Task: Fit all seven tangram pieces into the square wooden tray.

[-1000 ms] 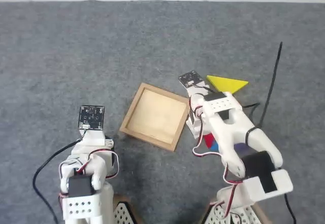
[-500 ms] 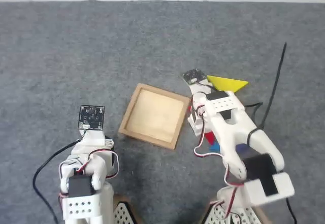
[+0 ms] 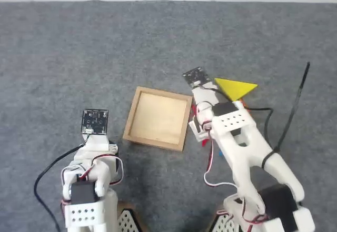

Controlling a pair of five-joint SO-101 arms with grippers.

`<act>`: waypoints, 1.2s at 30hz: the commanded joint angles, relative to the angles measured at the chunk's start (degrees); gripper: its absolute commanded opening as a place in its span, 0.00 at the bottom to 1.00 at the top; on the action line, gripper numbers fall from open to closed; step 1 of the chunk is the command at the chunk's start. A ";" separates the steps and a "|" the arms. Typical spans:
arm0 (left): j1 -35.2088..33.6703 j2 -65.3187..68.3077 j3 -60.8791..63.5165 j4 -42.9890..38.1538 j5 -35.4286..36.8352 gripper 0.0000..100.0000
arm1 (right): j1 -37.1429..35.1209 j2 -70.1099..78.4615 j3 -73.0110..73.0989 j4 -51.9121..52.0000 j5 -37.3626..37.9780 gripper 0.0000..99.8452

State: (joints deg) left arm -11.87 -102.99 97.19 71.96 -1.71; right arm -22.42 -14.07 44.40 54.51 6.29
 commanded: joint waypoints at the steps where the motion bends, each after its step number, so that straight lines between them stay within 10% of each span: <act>1: -0.26 -1.05 -0.75 0.26 0.97 0.02 | 0.75 -2.95 -2.46 -1.45 -1.93 0.36; 15: -0.26 -1.05 -0.75 0.26 0.97 0.02 | -0.57 24.75 -18.37 -0.66 -0.18 0.38; 36: -0.26 -1.05 -0.75 0.26 0.97 0.02 | -0.31 18.24 -14.24 3.56 -5.19 0.20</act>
State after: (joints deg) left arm -11.87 -102.99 97.19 71.96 -1.71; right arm -22.95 9.23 27.08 58.99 2.33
